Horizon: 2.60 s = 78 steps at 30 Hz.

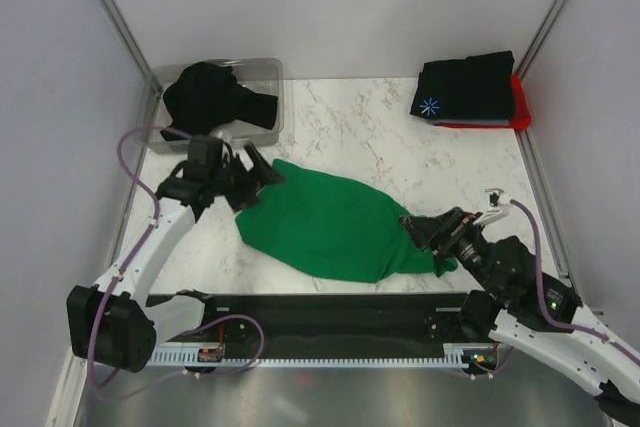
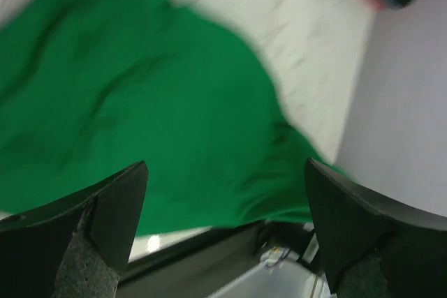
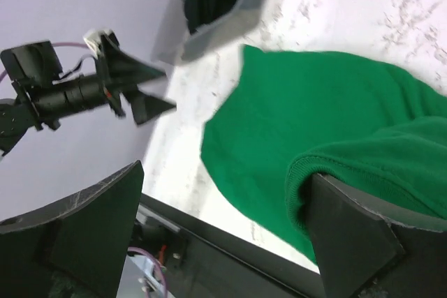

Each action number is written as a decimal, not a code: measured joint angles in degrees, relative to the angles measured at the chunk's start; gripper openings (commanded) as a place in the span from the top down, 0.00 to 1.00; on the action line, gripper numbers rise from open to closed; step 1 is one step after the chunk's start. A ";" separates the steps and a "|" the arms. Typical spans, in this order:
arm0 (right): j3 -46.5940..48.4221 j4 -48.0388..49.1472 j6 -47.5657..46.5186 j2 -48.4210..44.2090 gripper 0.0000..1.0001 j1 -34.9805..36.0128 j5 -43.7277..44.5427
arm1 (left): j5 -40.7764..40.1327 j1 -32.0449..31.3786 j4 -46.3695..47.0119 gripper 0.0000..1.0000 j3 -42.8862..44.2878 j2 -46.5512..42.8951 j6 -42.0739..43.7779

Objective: Fold and stack the t-shirts
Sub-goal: Move the tshirt to the center of the board, then flatten the tshirt out

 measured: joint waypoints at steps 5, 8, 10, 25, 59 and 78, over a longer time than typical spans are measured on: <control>2.95 -3.32 0.87 17.59 0.02 0.00 -1.07 | -1.70 -0.04 -9.29 0.00 -18.01 -7.52 0.76; 2.27 -4.79 2.47 28.41 0.02 0.09 -2.25 | -3.28 -0.04 -11.13 0.01 -19.23 -18.25 1.88; 1.18 -6.10 3.63 33.88 0.02 0.20 -2.47 | -4.55 -0.04 -11.30 0.01 -19.17 -23.45 2.69; -1.51 -7.52 5.35 35.34 0.13 0.02 1.03 | -13.55 -0.39 -12.17 0.05 -28.74 -19.74 -0.15; 41.24 -30.91 -5.07 42.16 1.00 -9.99 12.92 | -27.17 0.13 -12.02 0.98 1.62 -18.51 2.40; 33.99 -22.84 -15.02 66.20 0.51 -37.18 -6.58 | -15.32 0.70 -16.20 0.98 -0.72 3.61 9.01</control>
